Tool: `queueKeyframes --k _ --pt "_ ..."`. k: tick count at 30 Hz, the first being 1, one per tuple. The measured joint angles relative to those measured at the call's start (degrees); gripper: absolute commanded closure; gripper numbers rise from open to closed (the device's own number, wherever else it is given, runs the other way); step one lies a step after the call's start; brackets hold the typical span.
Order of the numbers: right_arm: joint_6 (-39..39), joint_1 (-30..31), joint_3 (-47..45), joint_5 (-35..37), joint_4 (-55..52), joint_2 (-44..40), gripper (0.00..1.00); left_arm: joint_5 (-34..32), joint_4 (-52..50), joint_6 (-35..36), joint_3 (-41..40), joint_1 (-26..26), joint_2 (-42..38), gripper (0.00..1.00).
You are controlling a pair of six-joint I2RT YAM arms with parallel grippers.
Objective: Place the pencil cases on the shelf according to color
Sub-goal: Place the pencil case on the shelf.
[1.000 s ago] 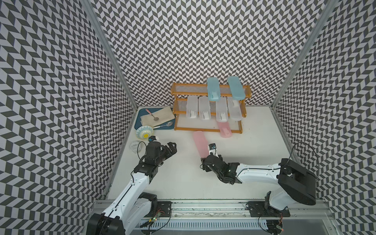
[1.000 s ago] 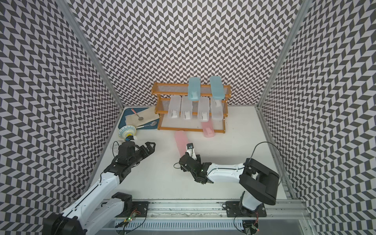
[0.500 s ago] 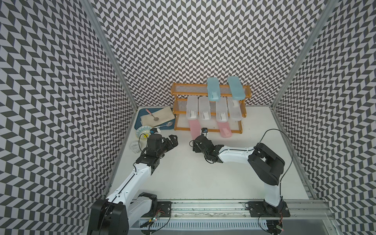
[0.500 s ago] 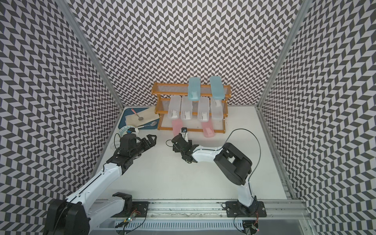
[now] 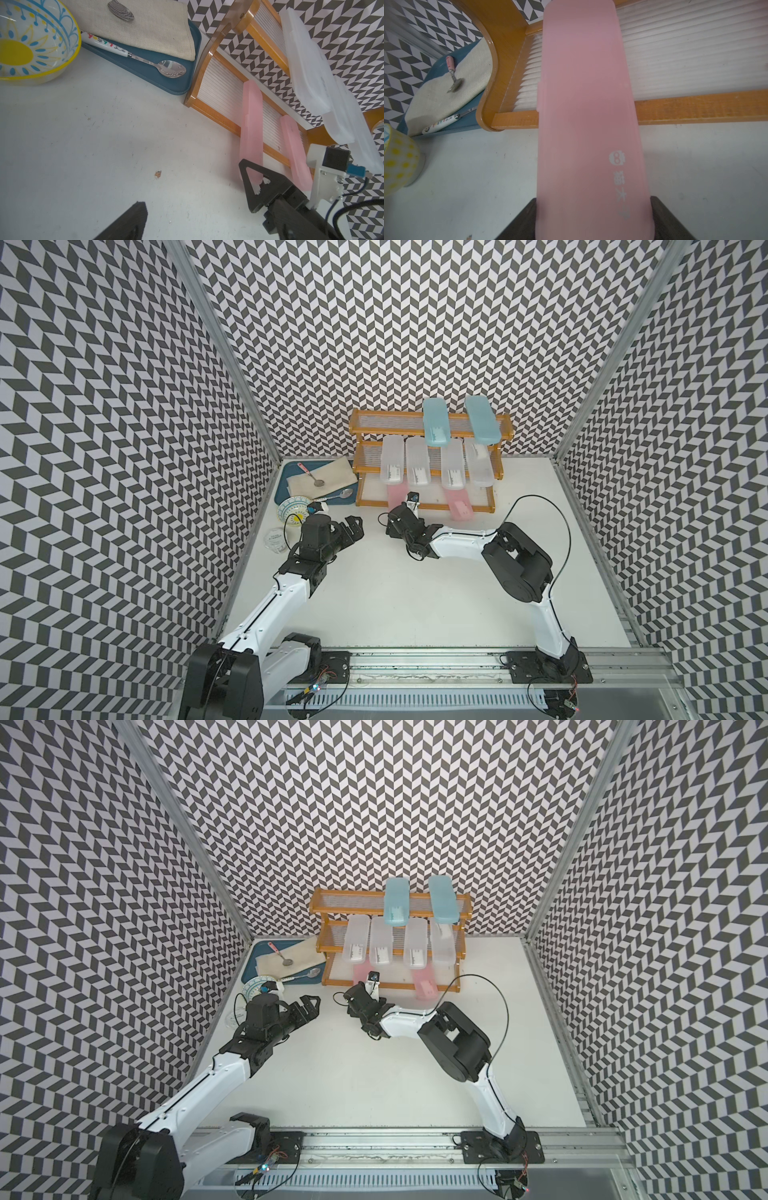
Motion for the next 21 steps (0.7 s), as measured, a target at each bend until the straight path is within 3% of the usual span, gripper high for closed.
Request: queueKeyframes --k 6,13,16,21 --pt "0.3 -0.8 5.4 0.5 -0.8 3.4 0.41 0.0 0.0 0.9 0.0 0.0 0.4 0.00" --pt "0.6 -1.7 8.3 -0.7 -0.9 4.9 0.11 0.4 -0.2 1.4 0.0 0.0 0.5 0.00" --pt "1.1 -1.8 8.3 -1.7 -0.9 4.9 0.02 0.5 -0.5 1.4 0.0 0.0 0.5 0.00" --pt "2.3 -1.7 6.9 -4.1 -0.8 4.2 0.00 1.0 -1.2 1.3 0.0 0.0 0.2 0.00"
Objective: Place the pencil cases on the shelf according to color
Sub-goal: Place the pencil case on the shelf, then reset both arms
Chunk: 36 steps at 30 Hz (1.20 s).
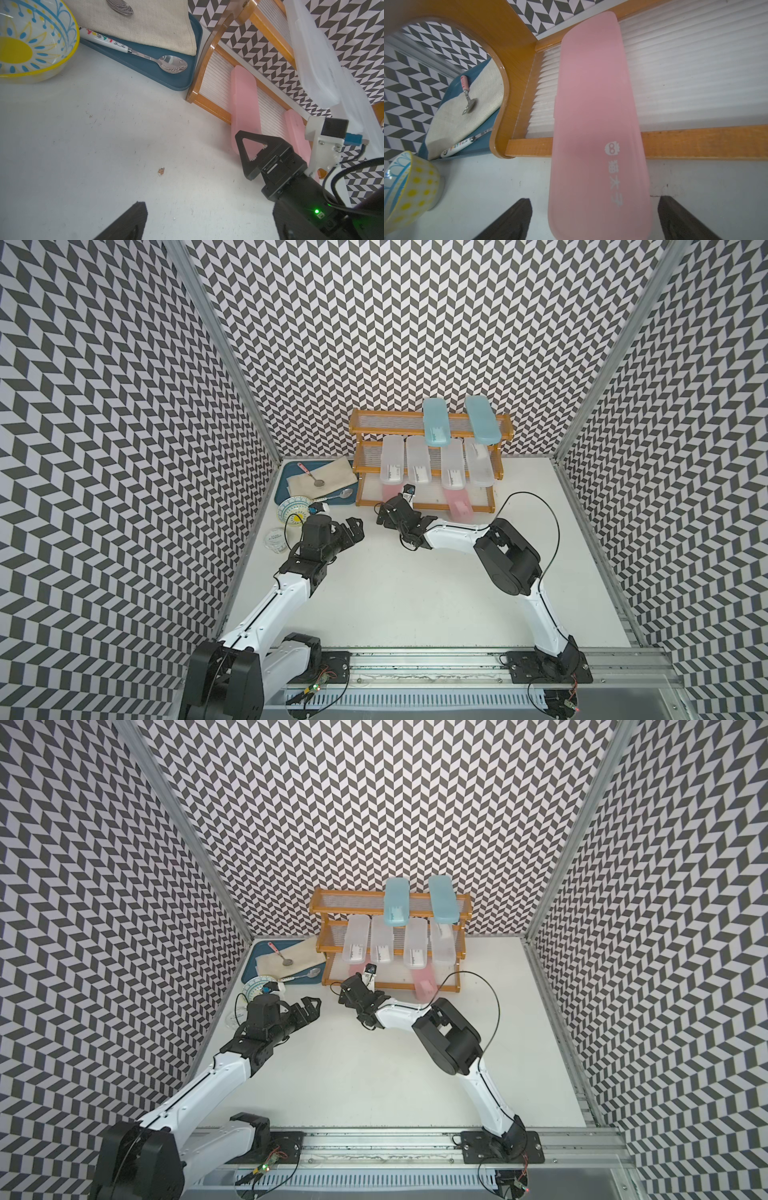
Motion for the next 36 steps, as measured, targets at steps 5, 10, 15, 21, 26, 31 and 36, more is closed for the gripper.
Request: queueKeyframes --k 5,10,15,21,26,31,36 --pt "1.5 0.2 -9.4 -2.1 1.6 -6.4 0.00 -0.2 -1.7 -0.1 0.0 0.0 -2.5 0.00" --pt "2.5 1.4 -19.9 -3.0 5.0 -16.0 0.00 -1.7 -1.8 -0.2 0.2 -0.9 -5.3 0.00" --pt "0.8 3.1 -29.9 -0.8 7.6 -28.1 0.00 -7.3 -1.2 2.0 0.4 -3.8 -7.7 0.00" --pt "-5.2 3.2 -43.4 8.5 8.4 -44.8 0.00 -11.6 6.7 8.4 -0.4 -4.3 -7.1 0.00" --pt "-13.2 -1.1 -50.6 15.7 8.5 -55.9 0.01 -14.5 18.1 13.3 -4.4 -4.4 -4.4 0.00" --pt "-21.0 -8.9 -52.3 19.1 9.9 -60.6 0.00 -18.9 24.9 19.9 -4.6 -4.4 2.0 0.00" --pt "-31.1 -16.4 -58.1 22.0 17.9 -62.2 0.00 -23.1 29.7 25.1 -4.3 -1.4 6.6 0.00"
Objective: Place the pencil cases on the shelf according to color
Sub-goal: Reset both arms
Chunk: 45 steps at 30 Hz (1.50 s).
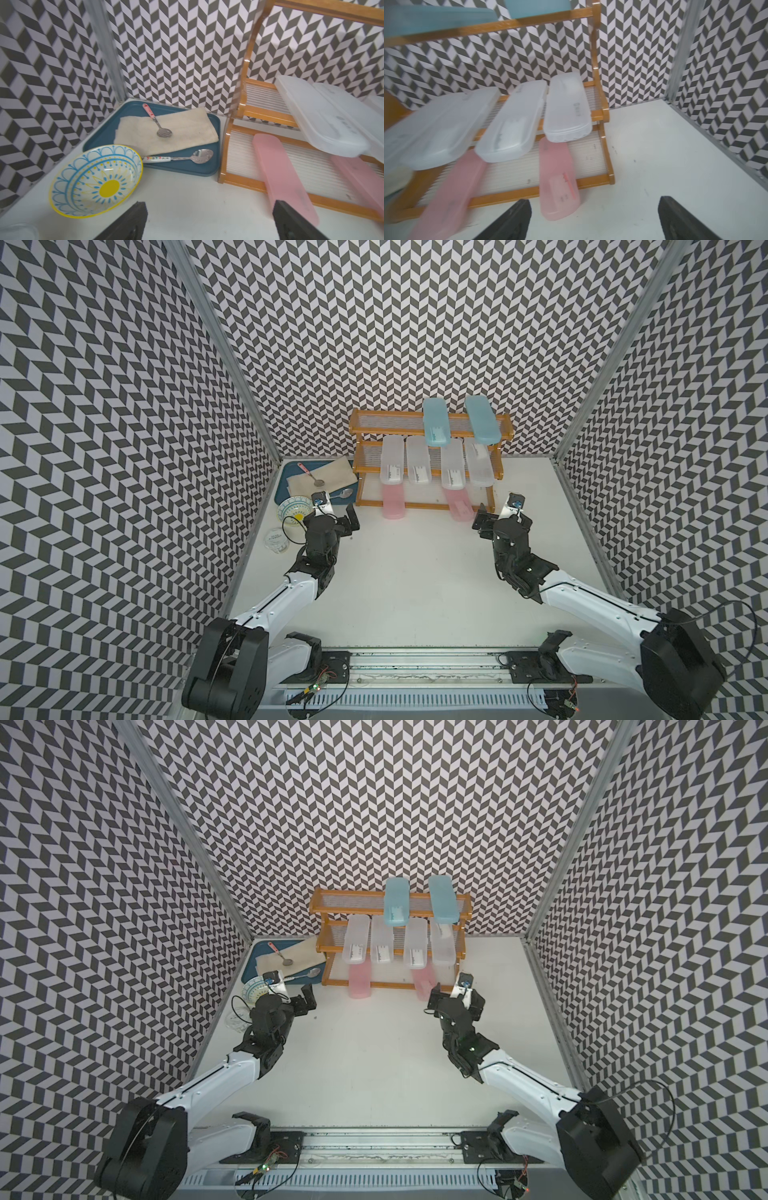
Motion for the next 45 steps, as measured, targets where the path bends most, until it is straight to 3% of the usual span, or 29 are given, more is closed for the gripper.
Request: queueKeyframes --k 5,15,22,27,35,45 --pt "-3.7 -10.4 -3.8 0.0 4.8 0.4 0.00 -1.0 6.0 3.1 -0.1 4.2 4.4 0.00" --pt "-9.7 -18.8 -11.5 -4.4 24.5 9.1 0.00 4.3 25.6 7.6 -9.0 11.7 16.3 0.00" --pt "-12.3 -21.2 -17.8 -12.9 39.5 12.7 0.00 13.2 35.1 9.8 -10.5 12.9 19.8 0.00" --pt "-12.3 -24.9 -16.3 -19.3 45.6 19.2 0.01 17.5 39.8 11.1 -12.3 13.0 21.2 0.00" --pt "-12.5 -26.3 -17.6 -26.9 50.8 22.0 0.01 18.6 41.6 12.0 -12.3 12.9 21.2 0.00" --pt "-12.7 -26.3 -17.6 -28.4 54.8 22.4 0.00 18.6 41.9 12.2 -12.3 12.9 21.2 0.00"
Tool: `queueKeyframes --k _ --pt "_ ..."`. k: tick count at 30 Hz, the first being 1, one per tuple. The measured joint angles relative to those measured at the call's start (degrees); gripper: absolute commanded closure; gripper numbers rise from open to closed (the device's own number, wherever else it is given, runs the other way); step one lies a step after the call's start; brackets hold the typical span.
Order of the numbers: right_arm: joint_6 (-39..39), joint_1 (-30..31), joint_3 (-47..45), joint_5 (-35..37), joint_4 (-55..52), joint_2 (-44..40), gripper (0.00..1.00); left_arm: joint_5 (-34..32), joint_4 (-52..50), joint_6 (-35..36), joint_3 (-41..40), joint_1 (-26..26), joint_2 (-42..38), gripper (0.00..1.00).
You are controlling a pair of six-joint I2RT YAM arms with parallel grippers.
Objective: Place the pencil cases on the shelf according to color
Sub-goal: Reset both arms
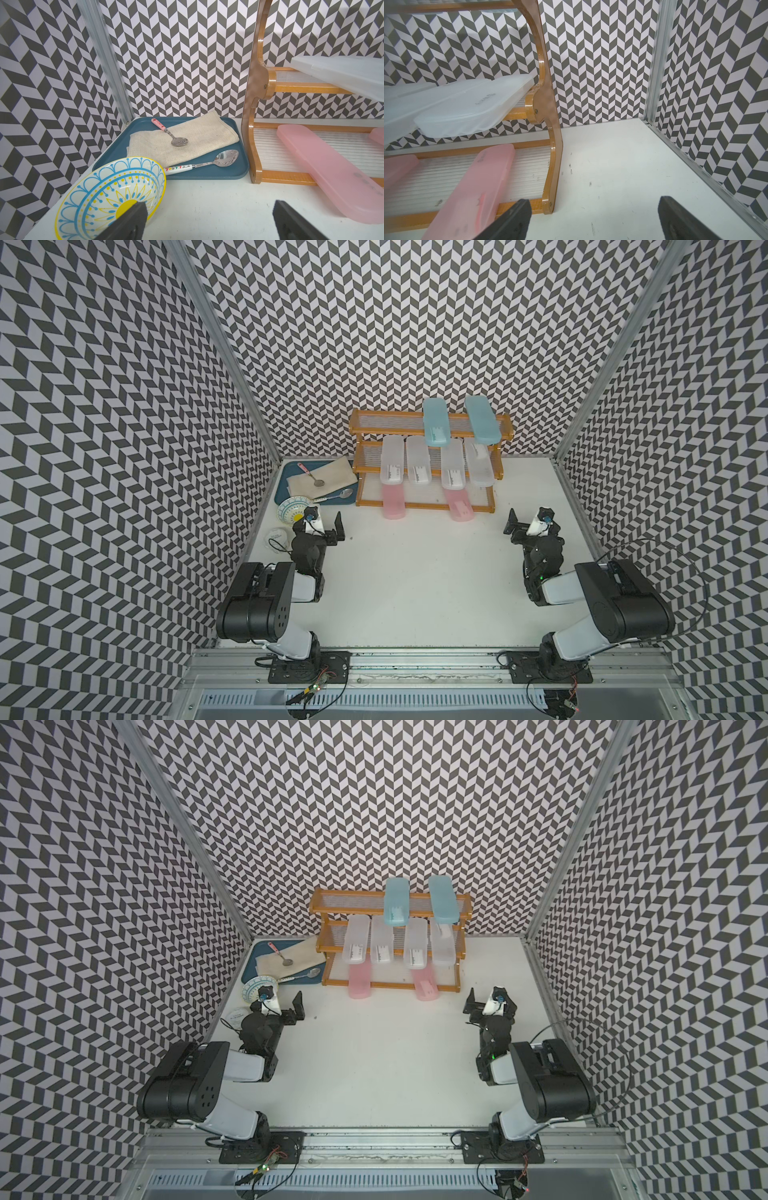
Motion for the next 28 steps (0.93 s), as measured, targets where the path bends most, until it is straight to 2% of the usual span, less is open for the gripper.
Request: queueKeyframes --k 28 --pt "0.0 0.0 0.0 0.0 -0.8 0.0 0.00 0.4 0.0 0.0 0.0 0.1 0.0 0.00"
